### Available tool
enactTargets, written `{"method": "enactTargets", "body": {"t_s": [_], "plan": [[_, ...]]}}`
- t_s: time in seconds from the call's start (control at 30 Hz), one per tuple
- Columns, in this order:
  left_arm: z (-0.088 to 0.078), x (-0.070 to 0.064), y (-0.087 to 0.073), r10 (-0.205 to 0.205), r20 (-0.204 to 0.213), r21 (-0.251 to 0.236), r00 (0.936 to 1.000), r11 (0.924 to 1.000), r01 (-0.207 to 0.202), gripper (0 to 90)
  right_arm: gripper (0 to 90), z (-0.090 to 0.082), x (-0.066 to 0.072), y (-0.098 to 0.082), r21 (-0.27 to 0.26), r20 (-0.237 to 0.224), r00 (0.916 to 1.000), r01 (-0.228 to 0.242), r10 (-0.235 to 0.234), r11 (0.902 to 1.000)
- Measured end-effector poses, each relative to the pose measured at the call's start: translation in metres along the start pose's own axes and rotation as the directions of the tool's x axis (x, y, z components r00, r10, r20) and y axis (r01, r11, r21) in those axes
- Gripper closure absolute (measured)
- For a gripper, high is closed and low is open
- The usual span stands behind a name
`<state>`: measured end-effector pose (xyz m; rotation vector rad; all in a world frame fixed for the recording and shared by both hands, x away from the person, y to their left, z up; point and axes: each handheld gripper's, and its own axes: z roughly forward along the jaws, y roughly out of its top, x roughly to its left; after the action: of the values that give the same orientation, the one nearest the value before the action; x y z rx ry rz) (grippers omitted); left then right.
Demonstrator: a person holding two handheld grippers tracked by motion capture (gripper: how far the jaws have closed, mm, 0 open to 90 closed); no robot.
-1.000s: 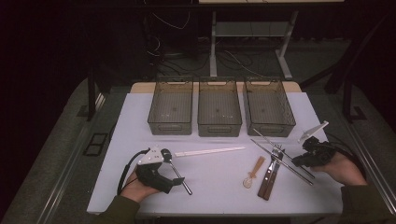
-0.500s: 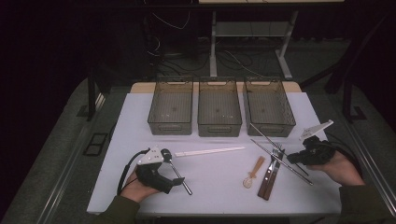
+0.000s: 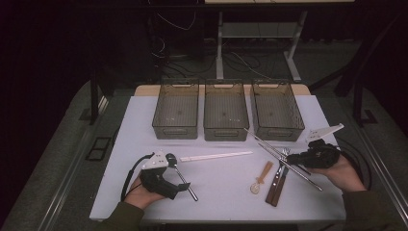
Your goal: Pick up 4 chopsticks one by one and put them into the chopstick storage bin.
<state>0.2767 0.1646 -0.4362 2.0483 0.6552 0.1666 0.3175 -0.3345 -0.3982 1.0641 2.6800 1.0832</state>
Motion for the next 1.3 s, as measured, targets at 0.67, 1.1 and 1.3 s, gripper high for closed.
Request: {"method": "enactTargets", "body": {"t_s": [0.67, 1.1, 1.3], "plan": [[0.000, -0.001, 0.000, 0.000, -0.002, -0.005, 1.0000, 1.0000, 0.000, 0.0, 85.1, -0.001, 0.013, 0.016, -0.130, -0.041, 0.9986, 0.027, -0.033, 0.9911], [0.000, 0.000, -0.001, -0.005, -0.001, -0.013, 1.0000, 0.9999, 0.005, 0.0, 85.1, 0.005, 0.023, 0.041, -0.178, -0.019, 0.9993, 0.028, -0.032, 0.9837], [-0.001, 0.000, -0.001, -0.005, 0.000, -0.015, 1.0000, 0.9999, 0.005, 0.0, 85.1, 0.017, 0.028, 0.056, -0.176, -0.013, 0.9995, 0.025, -0.027, 0.9841]]}}
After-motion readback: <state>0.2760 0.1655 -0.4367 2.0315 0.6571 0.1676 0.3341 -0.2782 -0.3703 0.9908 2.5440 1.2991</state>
